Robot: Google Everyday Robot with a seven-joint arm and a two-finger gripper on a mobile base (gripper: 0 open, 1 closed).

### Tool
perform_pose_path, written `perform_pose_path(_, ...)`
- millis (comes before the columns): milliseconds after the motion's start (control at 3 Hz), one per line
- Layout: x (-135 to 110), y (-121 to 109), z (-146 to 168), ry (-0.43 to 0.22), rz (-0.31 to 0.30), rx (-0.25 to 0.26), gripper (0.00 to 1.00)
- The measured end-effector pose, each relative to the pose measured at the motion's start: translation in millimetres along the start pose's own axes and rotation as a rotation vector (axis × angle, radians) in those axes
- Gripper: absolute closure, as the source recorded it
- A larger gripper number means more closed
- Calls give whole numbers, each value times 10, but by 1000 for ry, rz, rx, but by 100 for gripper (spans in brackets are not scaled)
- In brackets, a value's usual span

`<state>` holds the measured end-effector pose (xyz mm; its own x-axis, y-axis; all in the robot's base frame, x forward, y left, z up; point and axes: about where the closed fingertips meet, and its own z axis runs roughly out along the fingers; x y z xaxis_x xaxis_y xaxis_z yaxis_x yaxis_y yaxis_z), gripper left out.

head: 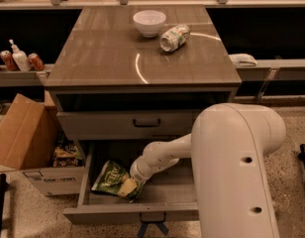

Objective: Pick green jalapeno chip bag from middle drawer and place on counter

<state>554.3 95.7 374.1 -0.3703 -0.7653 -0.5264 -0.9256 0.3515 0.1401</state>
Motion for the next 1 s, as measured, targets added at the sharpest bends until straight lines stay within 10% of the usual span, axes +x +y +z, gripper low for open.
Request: perform_pose_path(1000,9,65,-557,-128,-46,52,87)
